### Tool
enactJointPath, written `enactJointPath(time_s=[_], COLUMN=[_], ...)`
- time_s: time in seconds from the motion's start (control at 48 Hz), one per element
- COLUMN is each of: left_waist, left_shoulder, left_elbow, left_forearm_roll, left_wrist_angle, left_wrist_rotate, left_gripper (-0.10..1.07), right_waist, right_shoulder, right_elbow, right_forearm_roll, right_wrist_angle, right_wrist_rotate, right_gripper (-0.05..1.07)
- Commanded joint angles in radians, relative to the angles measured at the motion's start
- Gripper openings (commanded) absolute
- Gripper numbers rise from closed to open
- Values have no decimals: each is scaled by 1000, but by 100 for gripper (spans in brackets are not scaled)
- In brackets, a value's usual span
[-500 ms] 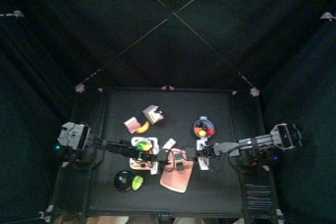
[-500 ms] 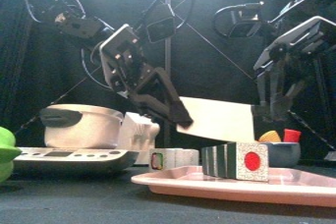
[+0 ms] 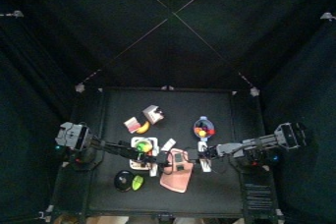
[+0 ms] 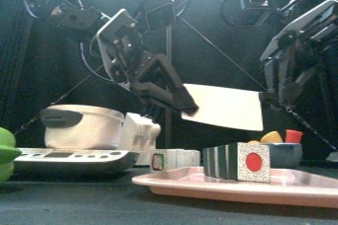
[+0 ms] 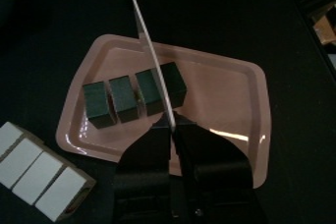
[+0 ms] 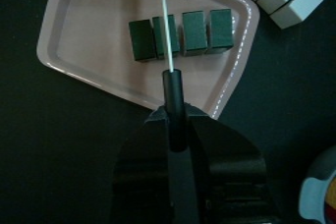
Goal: Cut sushi slice
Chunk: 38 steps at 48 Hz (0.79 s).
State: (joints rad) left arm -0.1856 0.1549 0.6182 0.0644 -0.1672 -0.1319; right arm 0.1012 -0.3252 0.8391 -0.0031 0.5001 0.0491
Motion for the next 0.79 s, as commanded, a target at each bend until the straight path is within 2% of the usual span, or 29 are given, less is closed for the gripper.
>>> enactJointPath(time_s=[0.0,0.333,0.771], left_waist=[-44,-71,-72], left_shoulder=[0,34,63], left_elbow=[-14,-17,-17], left_forearm_roll=[3,-8,-20], left_wrist_angle=[-2,3,8], left_wrist_rotate=[2,0,0], left_gripper=[37,37,37], right_waist=[-3,0,0], right_shoulder=[-8,32,63], right_elbow=[3,14,15], right_forearm_roll=[12,34,31], right_wrist_angle=[5,-8,-20], right_wrist_rotate=[-2,-2,-2], right_gripper=[31,31,31])
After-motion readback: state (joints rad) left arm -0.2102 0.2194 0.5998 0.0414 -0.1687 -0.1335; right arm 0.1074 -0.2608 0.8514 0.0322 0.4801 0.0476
